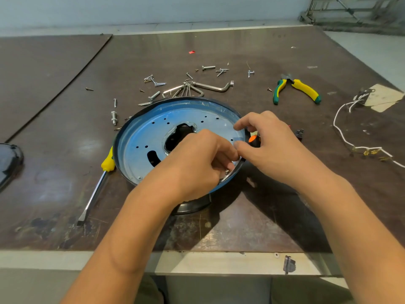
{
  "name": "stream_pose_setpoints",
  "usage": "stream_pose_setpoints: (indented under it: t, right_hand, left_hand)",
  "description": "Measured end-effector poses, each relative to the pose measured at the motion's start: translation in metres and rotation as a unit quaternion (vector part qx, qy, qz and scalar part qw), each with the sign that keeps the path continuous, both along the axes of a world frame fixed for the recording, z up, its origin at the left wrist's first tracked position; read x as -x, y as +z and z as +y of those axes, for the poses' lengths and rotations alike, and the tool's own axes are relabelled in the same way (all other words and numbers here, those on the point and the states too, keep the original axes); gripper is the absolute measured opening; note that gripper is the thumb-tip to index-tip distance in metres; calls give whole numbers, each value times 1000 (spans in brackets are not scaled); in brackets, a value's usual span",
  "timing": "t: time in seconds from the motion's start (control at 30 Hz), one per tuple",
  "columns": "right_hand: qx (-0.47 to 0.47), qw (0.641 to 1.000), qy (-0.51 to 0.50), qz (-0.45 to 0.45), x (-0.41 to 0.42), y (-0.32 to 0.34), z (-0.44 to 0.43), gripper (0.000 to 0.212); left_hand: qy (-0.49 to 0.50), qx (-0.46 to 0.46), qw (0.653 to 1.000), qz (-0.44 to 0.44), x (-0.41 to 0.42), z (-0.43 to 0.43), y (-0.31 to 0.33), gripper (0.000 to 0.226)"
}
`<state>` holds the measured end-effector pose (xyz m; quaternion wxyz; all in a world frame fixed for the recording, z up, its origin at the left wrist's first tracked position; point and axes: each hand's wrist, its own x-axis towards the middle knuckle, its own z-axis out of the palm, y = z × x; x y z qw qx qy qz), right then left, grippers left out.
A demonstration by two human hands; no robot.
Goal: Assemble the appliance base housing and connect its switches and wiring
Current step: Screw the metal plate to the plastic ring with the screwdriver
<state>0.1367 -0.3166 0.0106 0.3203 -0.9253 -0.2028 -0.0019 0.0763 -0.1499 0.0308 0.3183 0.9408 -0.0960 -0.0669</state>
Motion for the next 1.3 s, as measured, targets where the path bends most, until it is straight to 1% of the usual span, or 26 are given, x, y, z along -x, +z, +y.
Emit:
stream_pose_setpoints:
  t: [0.07,0.1,0.2,0.3,0.4,0.63,0.73,0.8,0.9,0.97,1.03,1.13,1.2,1.3]
  right_hand:
    - [-1,1000,1,1,-1,0,0,34]
    - [-2,1000,2,2,-1,-1,0,35]
    - [-2,1000,1,1,-1,-1,0,37]
    - [-1,1000,-5,-7,-1,0,0,43]
    - [1,1000,-6,-12,0,0,0,44]
    - [3,1000,-7,-14,0,-1,1,42]
    - [5,1000,-6,-14,0,-2,1,42]
    - [6,1000,-6,-17,0,-2,1,41]
    - [6,1000,-3,-16,-1,-3,1,40]
    - [5,1000,-1,-15,-1,-3,1,41]
    - [3,1000,0,-16,-1,-2,1,40]
    - [4,1000,-3,-19,-1,-3,0,38]
    - [4,1000,-4,-20,-2,-3,0,38]
    - [6,1000,-2,-20,-2,-3,1,38]
  left_hand:
    - [-4,-4,1000,3,0,4,2,46]
    - [6,-2,1000,-2,-1,5,2,45]
    - [55,20,997,-41,-2,6,-2,25]
    - [68,17,996,-47,-4,2,-8,21]
    - [65,17,997,-41,-5,1,-11,16]
    - [31,18,999,-26,-6,0,-9,18]
    - [35,14,999,-21,-7,1,-10,14]
    - [35,4,999,-27,-6,-1,-10,11]
    - [27,-21,999,-41,-5,-2,-11,12]
    - [18,-5,999,-26,-5,2,-10,12]
    - [10,38,999,0,-5,7,-8,14]
    - [3,71,997,7,-5,7,-7,14]
    - [5,58,998,-2,-5,5,-9,14]
    - [13,-1,1000,-27,-6,1,-12,5]
